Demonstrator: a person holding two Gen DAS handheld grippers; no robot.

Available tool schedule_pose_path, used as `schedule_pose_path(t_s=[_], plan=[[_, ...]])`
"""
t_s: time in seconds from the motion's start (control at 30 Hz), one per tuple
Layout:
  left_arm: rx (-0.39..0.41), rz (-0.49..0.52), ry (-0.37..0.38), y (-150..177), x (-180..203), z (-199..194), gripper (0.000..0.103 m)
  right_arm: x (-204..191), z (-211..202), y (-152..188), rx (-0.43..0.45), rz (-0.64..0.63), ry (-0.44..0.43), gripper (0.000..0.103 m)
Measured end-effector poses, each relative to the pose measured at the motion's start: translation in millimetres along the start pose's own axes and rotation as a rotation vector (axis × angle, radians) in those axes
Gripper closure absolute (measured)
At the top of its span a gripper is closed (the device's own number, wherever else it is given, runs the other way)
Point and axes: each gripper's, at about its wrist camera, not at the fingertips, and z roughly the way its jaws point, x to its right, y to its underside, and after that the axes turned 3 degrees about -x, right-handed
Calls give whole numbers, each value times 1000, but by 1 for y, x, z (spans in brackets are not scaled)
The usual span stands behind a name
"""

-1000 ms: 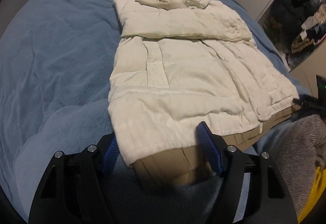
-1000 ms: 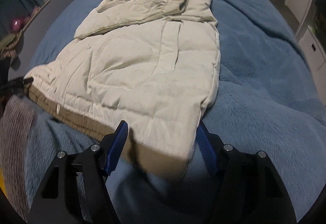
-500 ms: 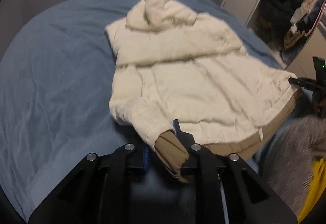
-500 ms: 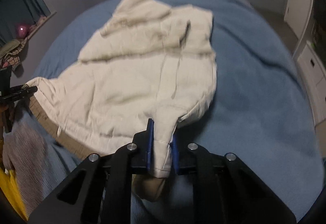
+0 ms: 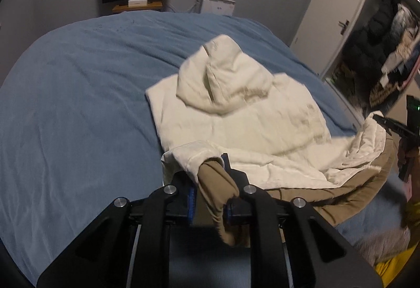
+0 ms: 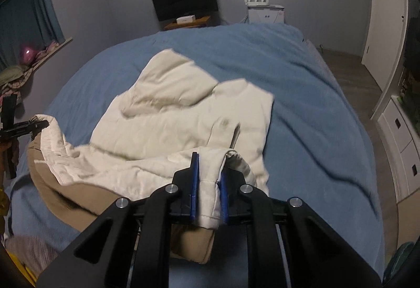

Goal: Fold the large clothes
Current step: 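Grasp the tan-lined hem with the left gripper while the right gripper grasps the hem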

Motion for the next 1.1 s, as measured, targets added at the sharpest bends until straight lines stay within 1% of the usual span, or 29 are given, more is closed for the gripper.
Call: schedule_pose_path(t_s=[0.17, 0.3, 0.33, 0.4, 0.47, 0.53, 0.63, 0.67, 0.7, 0.8, 0.9, 0.97, 1.0, 1.03, 1.1], plan=[[40, -57, 5, -46, -18, 23, 87, 22, 33, -48, 28, 75, 29, 92], [62, -72, -26, -82, -32, 48, 87, 37, 62, -79, 49, 133, 67, 92], [63, -75, -33, -90, -36, 55, 87, 45, 80, -94, 49, 166, 78, 92], [65, -76, -47, -105, -41, 71, 87, 47, 87, -98, 48, 176, 82, 92], [51, -83, -63, -118, -47, 88, 87, 56, 116, -114, 33, 199, 103, 92], [40, -88, -69, -129, -51, 101, 87, 58, 122, -116, 28, 204, 108, 92], [23, -79, -88, -148, -55, 123, 87, 71, 148, -125, 17, 246, 122, 93], [20, -78, -91, -152, -56, 128, 87, 73, 153, -126, 16, 255, 124, 93], [15, -80, -92, -156, -58, 133, 87, 80, 167, -132, 12, 279, 125, 93], [-5, -103, -93, -166, -68, 153, 87, 84, 178, -135, 9, 297, 123, 93], [-35, -120, -116, -170, -77, 177, 87, 89, 200, -140, -3, 314, 127, 93], [-63, -118, -143, -168, -80, 196, 87, 92, 220, -140, -23, 317, 142, 93], [-77, -114, -156, -167, -81, 204, 86, 94, 237, -136, -50, 323, 156, 93], [-89, -114, -167, -165, -83, 213, 86, 94, 237, -136, -50, 323, 156, 93], [-109, -118, -178, -160, -86, 225, 85, 96, 251, -134, -71, 322, 168, 93]])
